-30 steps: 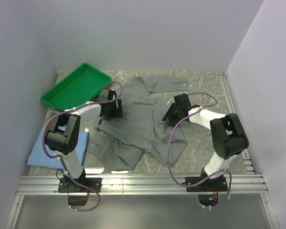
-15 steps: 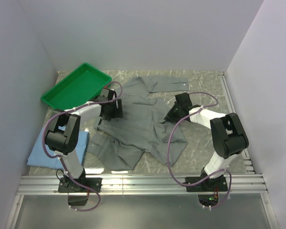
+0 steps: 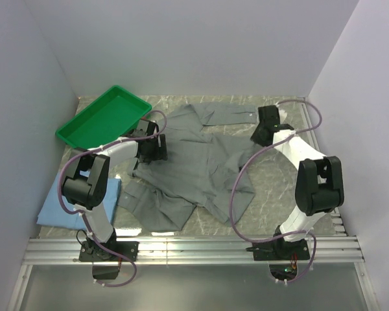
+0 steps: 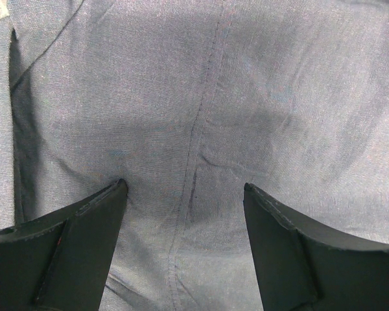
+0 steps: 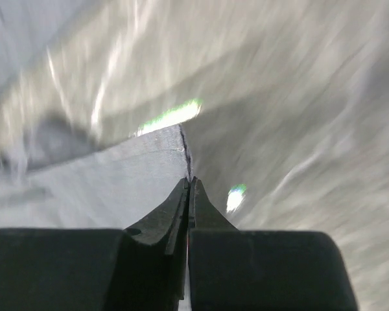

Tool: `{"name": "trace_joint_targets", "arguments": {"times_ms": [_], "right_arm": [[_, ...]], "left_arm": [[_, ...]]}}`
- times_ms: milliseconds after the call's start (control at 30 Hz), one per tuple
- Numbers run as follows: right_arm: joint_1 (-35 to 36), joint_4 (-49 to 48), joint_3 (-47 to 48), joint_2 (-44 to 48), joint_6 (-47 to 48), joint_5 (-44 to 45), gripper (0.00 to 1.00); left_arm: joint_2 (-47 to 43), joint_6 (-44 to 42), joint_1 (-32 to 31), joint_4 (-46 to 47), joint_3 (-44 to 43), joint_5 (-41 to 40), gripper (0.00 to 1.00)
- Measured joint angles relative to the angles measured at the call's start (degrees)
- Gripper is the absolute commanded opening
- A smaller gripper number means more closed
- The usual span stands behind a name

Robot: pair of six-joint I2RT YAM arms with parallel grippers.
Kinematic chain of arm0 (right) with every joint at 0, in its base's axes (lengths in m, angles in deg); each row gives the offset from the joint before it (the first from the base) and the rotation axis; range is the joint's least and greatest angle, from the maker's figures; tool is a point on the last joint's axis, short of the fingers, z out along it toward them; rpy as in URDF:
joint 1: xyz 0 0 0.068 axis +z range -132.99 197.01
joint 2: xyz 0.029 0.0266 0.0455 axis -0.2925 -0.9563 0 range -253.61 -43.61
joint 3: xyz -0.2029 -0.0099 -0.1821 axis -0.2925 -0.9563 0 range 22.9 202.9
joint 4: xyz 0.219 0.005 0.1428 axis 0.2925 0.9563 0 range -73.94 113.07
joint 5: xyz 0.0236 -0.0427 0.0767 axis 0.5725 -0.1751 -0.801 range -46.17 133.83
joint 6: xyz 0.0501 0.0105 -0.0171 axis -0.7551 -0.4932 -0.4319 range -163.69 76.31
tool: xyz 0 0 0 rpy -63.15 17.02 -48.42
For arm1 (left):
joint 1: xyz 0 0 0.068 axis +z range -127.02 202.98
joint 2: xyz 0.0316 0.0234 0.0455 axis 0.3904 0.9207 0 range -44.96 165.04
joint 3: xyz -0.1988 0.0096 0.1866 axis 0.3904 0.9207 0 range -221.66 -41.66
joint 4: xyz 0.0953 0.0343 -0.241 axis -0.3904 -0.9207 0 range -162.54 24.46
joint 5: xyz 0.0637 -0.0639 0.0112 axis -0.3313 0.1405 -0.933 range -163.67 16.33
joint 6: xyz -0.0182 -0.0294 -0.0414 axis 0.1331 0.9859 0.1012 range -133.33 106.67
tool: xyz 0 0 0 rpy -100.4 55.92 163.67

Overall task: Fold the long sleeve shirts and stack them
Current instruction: Flatten the shirt out

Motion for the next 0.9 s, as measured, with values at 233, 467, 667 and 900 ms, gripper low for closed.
{"name": "trace_joint_targets", "arguments": {"times_ms": [233, 467, 667, 900], "right_arm": [[-2.89, 0.57, 8.81, -1.49, 11.87, 10.40, 0.00], [-4.57, 1.16, 12.00, -5.90, 19.78, 18.18, 0.34], [-7.10, 8.98, 19.67, -8.85, 18.34, 24.63, 0.52], [-4.07, 14.67, 19.78, -2.40, 11.93, 17.09, 0.59]], "left_arm": [[0.00, 0.02, 0.00, 0.02, -0.02, 0.02, 0.80], [-0.02, 0.02, 0.00, 0.04, -0.02, 0.02, 0.80], [-0.04, 0.02, 0.00, 0.04, 0.00, 0.02, 0.80], [-0.04, 0.22, 0.00, 0.04, 0.00, 0.04, 0.80]]}}
